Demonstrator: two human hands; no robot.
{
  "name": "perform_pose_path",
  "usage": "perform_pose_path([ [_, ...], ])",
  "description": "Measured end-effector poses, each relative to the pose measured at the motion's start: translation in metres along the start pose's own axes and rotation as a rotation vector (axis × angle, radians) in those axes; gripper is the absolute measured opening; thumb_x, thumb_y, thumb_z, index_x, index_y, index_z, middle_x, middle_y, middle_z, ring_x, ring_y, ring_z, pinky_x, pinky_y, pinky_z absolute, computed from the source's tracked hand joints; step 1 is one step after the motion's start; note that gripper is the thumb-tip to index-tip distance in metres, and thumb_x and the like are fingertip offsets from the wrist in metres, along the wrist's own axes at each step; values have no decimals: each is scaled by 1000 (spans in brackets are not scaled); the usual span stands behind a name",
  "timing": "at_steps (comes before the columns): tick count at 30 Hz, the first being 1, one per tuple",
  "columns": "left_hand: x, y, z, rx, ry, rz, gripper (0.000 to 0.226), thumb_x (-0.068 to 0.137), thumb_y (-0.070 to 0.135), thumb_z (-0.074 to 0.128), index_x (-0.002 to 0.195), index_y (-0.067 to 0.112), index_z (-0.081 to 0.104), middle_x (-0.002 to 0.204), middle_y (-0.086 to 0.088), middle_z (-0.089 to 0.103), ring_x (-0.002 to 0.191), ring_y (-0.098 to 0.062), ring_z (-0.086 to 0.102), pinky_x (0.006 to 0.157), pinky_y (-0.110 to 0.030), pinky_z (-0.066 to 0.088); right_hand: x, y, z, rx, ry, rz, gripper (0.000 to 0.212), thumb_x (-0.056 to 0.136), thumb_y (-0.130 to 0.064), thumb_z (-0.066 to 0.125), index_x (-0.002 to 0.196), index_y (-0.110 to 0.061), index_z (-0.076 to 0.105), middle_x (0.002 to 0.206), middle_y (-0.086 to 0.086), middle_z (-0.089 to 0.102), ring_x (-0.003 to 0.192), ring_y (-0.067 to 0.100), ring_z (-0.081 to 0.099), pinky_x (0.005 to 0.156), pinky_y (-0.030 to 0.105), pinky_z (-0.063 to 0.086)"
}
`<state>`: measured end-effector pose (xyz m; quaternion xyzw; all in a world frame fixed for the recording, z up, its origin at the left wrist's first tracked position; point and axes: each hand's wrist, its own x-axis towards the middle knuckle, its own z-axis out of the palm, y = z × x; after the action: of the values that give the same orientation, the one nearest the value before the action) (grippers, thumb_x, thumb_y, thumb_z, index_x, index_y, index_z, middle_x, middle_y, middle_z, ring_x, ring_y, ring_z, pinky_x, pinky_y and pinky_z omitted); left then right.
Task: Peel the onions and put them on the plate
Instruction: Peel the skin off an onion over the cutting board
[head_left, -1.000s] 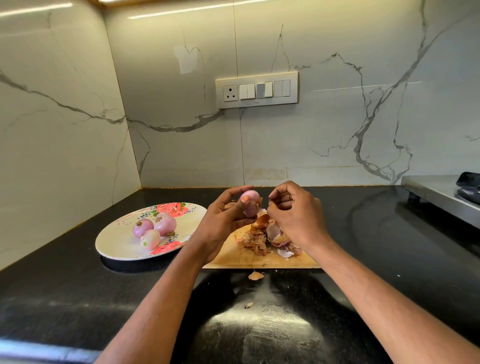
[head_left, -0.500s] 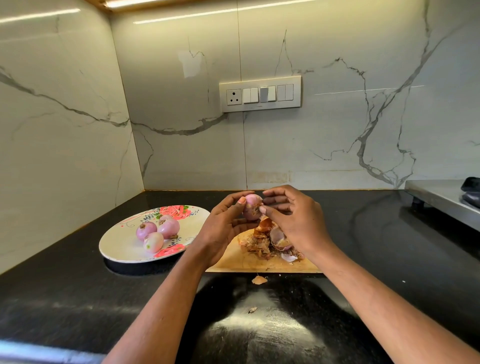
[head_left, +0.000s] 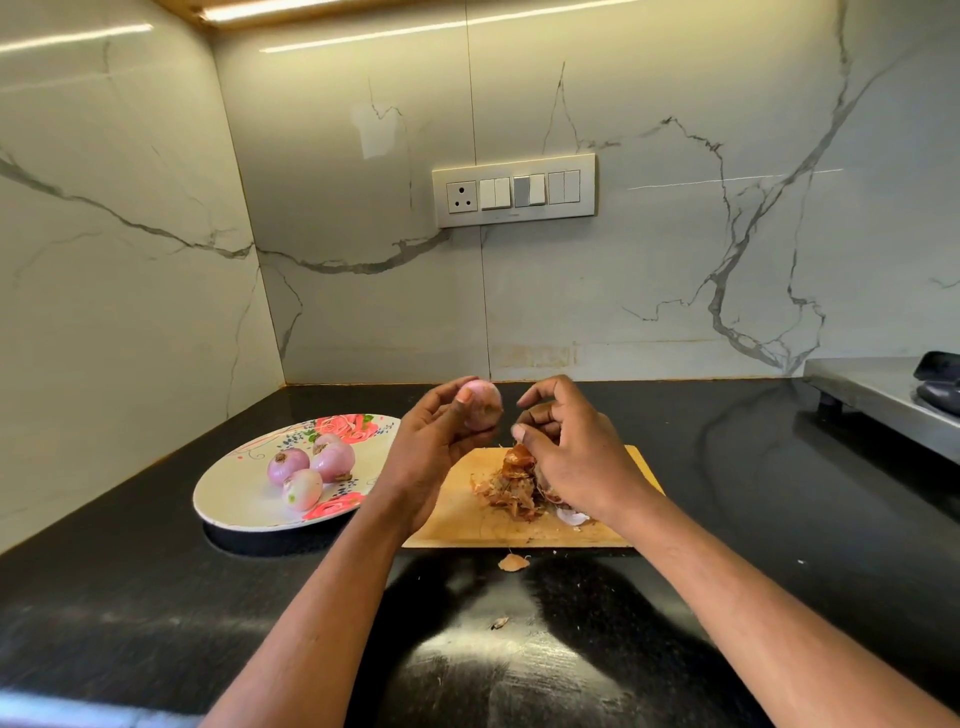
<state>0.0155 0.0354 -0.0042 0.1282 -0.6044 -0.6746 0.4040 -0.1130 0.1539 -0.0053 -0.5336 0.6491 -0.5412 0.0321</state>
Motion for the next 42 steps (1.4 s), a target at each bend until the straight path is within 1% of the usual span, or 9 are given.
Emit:
perform_pose_path([
  [4, 0, 1, -3, -54, 41, -22, 27, 100, 26, 54, 118, 10, 66, 115, -19, 70, 96, -26, 72, 80, -30, 62, -1, 6, 1, -131, 2, -57, 7, 99, -22, 65, 102, -27, 64, 91, -10, 70, 72, -6, 62, 69, 17, 48],
  [12, -1, -2, 0, 110, -14, -12, 34, 98, 32, 60, 123, 10, 65, 101, -16, 72, 82, -25, 73, 71, -29, 60, 2, 4, 0, -109, 121, -212, 33, 82, -17, 83, 112, -23, 71, 105, -11, 68, 82, 3, 67, 68, 17, 56],
  [19, -3, 2, 2, 13, -110, -74, 31, 107, 24, 45, 125, 11, 65, 99, -13, 74, 85, -19, 72, 77, -27, 60, 3, 6, -5, -52, 207, -255, 22, 79, -19, 84, 100, -24, 78, 95, -14, 72, 86, 1, 68, 73, 13, 54],
  [22, -4, 5, 3, -30, -159, -98, 30, 103, 21, 50, 128, 12, 65, 104, -12, 74, 87, -17, 71, 80, -27, 59, 4, 6, -10, -25, 226, -246, 18, 79, -23, 83, 95, -29, 78, 93, -18, 72, 91, -1, 66, 77, 9, 50],
  [26, -6, 5, 4, -25, -167, -108, 34, 91, 26, 58, 122, 17, 69, 105, -12, 75, 88, -18, 71, 81, -27, 59, 5, 8, -10, -95, 239, -268, 12, 81, -25, 81, 93, -25, 78, 90, -18, 71, 89, 0, 65, 74, 12, 51],
  [34, -7, 5, 6, 27, -182, -92, 41, 90, 32, 59, 127, 14, 65, 112, -16, 75, 98, -29, 74, 83, -32, 61, 6, 12, -8, -158, 211, -218, 6, 98, -26, 66, 100, -21, 67, 95, -12, 67, 87, 3, 62, 72, 26, 54],
  [37, -6, 5, 5, 0, -158, -76, 42, 90, 29, 60, 128, 12, 65, 112, -16, 75, 98, -27, 74, 81, -29, 61, 4, 6, -10, -22, 159, -195, 16, 94, -30, 70, 108, -23, 68, 101, -14, 69, 93, -1, 65, 74, 19, 55],
  [40, -5, 5, 4, -24, -127, -67, 39, 93, 28, 60, 126, 10, 66, 112, -17, 74, 96, -25, 74, 80, -28, 60, 3, 5, -8, -108, 23, -232, 42, 81, -36, 81, 119, -35, 66, 115, -22, 58, 105, -13, 55, 78, 7, 48],
  [42, -5, 5, 4, -18, -126, -73, 38, 94, 29, 59, 125, 9, 67, 112, -18, 74, 95, -25, 74, 80, -29, 61, 3, 7, -6, -126, 52, -257, 41, 78, -32, 83, 116, -39, 69, 113, -22, 57, 102, -11, 56, 76, 8, 49],
])
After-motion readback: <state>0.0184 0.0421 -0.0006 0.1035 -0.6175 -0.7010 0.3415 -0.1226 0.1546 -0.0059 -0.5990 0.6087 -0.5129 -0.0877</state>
